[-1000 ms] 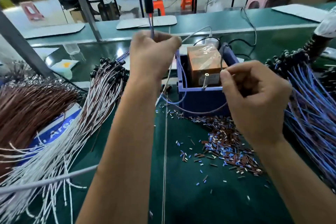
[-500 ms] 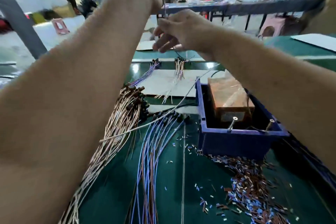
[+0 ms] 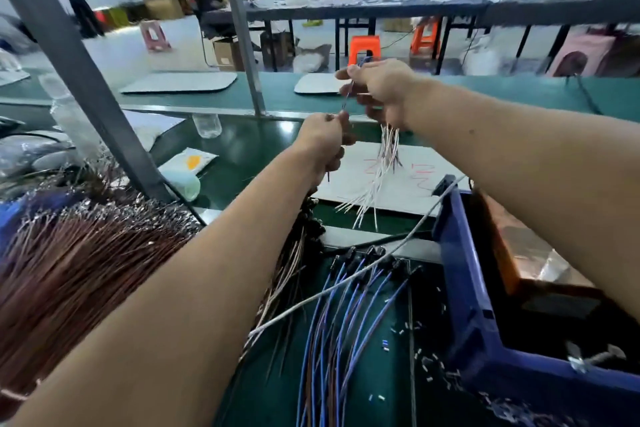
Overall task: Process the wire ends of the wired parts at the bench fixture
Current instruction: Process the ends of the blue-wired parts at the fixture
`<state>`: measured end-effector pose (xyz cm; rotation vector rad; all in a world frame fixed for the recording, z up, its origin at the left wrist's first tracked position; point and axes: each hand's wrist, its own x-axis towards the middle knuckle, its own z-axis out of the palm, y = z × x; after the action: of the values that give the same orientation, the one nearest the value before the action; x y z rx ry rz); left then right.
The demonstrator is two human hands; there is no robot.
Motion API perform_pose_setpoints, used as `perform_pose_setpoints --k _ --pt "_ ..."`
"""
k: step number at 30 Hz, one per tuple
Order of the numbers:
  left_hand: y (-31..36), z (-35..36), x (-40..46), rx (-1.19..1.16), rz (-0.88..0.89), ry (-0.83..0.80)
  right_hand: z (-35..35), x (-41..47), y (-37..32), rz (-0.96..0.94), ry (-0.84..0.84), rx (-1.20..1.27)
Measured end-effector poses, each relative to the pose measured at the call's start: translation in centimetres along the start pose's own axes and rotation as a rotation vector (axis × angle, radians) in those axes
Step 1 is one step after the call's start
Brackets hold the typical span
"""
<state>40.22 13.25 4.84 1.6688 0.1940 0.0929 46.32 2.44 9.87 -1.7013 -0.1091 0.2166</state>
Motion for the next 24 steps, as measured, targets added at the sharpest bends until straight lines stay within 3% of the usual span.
perform_pose_setpoints --k 3,6,11,15,21,24 --pt "-1.0 -3.4 3.1 0.392 0.165 0.161 1.1 4.0 -0.5 0.024 0.054 0.212" --pt "-1.1 -7.2 5.8 0.735 0.232 0.19 2.0 8.0 -1.0 0.07 0.069 0.525" --pt "-4.9 -11.0 9.8 1.276 -0.031 0.093 4.8 12.3 2.0 0.186 0.154 0.372" --pt "-8.3 -11.8 11.0 1.362 -0.188 0.022 7.1 13.2 4.7 0.304 0.092 0.12" --pt "-8.2 -11.7 10.2 1.338 -0.235 0.062 9.2 12.9 5.6 0.299 0.039 0.108" --pt "-7.0 -11.1 8.5 1.222 -0.271 0.088 9.2 12.0 5.7 0.279 0.099 0.049"
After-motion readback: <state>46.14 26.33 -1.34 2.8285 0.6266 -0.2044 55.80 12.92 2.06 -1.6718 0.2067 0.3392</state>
